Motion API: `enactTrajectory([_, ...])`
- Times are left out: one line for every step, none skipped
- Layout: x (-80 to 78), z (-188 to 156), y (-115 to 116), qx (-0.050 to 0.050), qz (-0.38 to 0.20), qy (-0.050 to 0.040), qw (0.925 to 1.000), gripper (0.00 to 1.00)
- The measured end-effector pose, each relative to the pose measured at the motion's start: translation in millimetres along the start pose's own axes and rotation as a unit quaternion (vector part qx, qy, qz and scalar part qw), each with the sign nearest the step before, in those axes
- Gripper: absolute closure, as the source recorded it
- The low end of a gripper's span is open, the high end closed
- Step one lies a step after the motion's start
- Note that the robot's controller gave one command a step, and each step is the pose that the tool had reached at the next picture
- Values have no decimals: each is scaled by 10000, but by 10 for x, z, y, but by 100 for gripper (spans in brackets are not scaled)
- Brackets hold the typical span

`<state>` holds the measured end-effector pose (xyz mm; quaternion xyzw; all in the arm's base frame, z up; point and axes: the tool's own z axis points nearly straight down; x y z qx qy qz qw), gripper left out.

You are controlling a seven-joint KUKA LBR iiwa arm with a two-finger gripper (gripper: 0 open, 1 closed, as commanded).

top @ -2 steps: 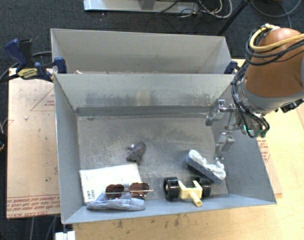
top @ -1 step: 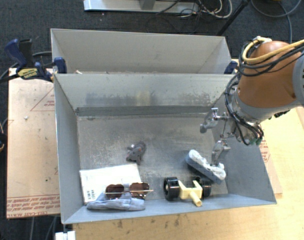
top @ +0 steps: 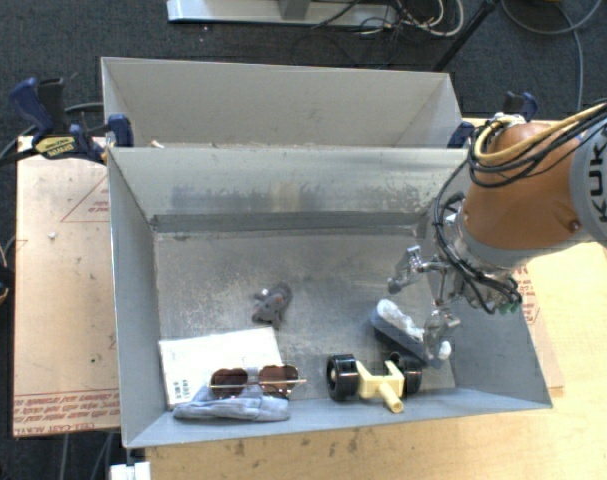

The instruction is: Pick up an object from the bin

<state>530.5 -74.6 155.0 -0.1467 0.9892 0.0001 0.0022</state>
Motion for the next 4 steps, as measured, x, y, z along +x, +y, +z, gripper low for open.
enactTrajectory([20, 364, -35, -5, -324, 14, 9995, 0])
enactTrajectory([215, 764, 363, 75, 502, -163, 9986, 100])
enactTrajectory([216, 764, 364, 74, 500, -161, 9986, 100])
enactTrajectory([320, -776, 555, 2, 256, -6, 9997, 100])
